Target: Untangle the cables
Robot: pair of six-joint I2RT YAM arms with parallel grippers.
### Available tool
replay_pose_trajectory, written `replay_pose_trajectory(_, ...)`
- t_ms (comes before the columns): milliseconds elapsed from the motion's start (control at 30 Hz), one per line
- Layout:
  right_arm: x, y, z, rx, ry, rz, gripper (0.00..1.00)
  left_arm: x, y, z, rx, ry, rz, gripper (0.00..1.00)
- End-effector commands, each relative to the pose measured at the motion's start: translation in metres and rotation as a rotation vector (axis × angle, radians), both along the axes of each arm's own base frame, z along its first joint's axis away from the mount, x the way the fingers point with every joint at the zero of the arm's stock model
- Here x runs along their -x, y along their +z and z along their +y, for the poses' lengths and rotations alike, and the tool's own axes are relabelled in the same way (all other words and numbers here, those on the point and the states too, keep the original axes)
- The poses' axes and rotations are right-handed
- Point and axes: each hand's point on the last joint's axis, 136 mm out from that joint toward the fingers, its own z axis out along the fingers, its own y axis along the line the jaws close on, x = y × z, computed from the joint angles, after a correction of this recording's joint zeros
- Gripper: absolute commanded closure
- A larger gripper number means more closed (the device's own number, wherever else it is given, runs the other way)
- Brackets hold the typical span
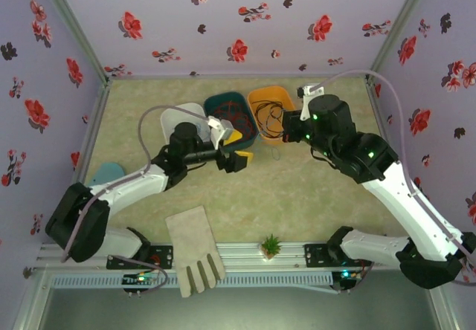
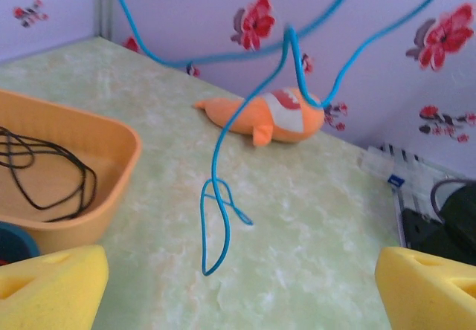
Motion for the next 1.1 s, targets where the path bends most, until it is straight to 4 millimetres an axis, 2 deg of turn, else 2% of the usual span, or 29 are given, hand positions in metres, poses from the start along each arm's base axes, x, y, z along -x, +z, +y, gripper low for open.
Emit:
replay_pose_trajectory(0,0.003,0.029,0.004,-0.079,0.017,-0.055,1.0,0.002,0.003,-0.018,0.005,-0.051,-0.056,0.08)
replay_pose_trajectory(167,0.005,0.032,0.006,-0.106,0.027,-0.051,1.0,-0.015,0.0,-0.033,0.029,0.02,-0.061,0.18)
replay_pose_trajectory(267,0.007,0.033,0.006,-0.118,0.029,-0.046,1.0,-0.031,0.001,-0.034,0.03,0.086,-0.063,0.34)
replay_pose_trajectory(367,0.008,0.03,0.0,-0.113,0.006,-0.046,1.0,-0.039,0.006,-0.031,0.03,0.139,-0.073,0.58)
replay_pose_trajectory(433,0.007,0.024,-0.009,-0.094,-0.028,-0.046,1.0,-0.048,0.007,-0.022,0.011,0.214,-0.073,0.85)
replay_pose_trajectory(500,0.006,0.016,-0.021,-0.067,-0.079,-0.045,1.0,-0.057,0.01,-0.01,-0.016,0.3,-0.076,1.0)
replay_pose_trajectory(567,0.006,0.008,-0.035,-0.03,-0.136,-0.044,1.0,-0.065,0.014,0.005,-0.055,0.392,-0.085,1.0)
replay_pose_trajectory(600,0.003,0.003,-0.048,0.003,-0.198,-0.052,1.0,-0.068,0.017,0.014,-0.078,0.433,-0.094,1.0)
replay_pose_trajectory(733,0.001,-0.016,-0.086,0.112,-0.354,-0.056,1.0,-0.073,0.038,0.043,-0.165,0.541,-0.135,1.0)
replay_pose_trajectory(867,-0.003,-0.034,-0.121,0.196,-0.507,-0.052,1.0,-0.072,0.063,0.064,-0.22,0.597,-0.179,1.0)
replay_pose_trajectory(1067,-0.001,-0.068,-0.174,0.267,-0.749,0.049,1.0,-0.071,0.096,0.105,-0.239,0.721,-0.232,1.0)
